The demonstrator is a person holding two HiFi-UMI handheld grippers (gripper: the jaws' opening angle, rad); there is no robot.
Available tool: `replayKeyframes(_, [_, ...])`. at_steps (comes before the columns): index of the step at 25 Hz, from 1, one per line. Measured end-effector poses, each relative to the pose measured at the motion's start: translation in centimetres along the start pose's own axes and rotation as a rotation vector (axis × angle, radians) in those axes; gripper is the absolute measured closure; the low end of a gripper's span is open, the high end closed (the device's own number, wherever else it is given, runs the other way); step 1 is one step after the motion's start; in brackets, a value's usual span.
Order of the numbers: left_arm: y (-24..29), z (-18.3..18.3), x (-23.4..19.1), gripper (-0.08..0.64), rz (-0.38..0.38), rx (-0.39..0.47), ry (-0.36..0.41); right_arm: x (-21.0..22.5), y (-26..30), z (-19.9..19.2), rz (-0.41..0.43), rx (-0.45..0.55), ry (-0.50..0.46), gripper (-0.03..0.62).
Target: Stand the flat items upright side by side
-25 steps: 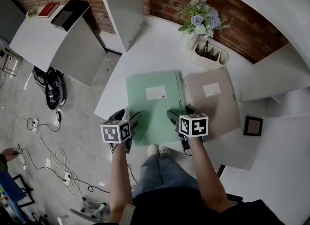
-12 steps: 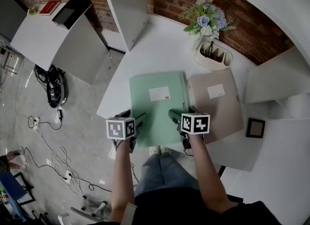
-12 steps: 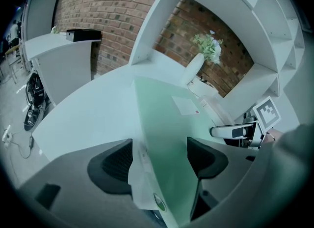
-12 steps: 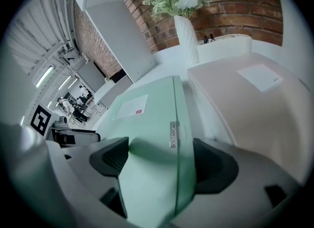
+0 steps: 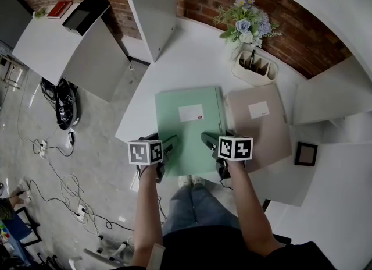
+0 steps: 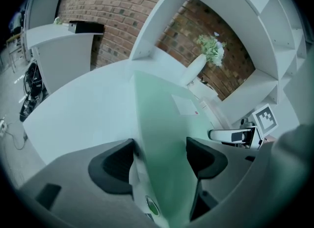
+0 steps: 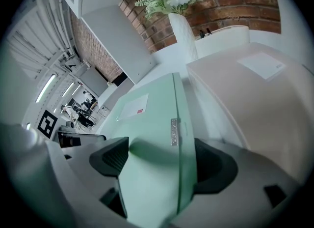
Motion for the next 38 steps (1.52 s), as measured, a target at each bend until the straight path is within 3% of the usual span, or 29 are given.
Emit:
replayKeyframes(8, [-0.8,0.2,0.6,0.244,0.042,0.033,0.045,0.0,-0.5,-0.6,0.015,0.037,0.050,0.226])
replayKeyframes(12, [-1.7,0.5,0.9,0.244,0.045,0.060,0.057,-0.7,-1.3,-0.3,0.022,0.077,0.026,0.236])
replayKeyframes(22, [-5.2,2.9,2.8,0.244,0.044,0.221,0.104,-3.4,-3.9,3.3,0.085,0.235,-0.117,0.241])
replayKeyframes(38, [-11.0,5.4,6.0,0.244,0.048,0.549,0.294,-7.5,-9.1,6.4,0.199,0.651,-0.392,0.244])
Point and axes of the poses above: the fingertips, and each gripper's own axes: y forward along the fingers, x to its right, z out of its top, the point moved 7 cm from there along -y, backward along the fingers, and after that the axes turned 6 degrees about x, right-handed, at the moved point
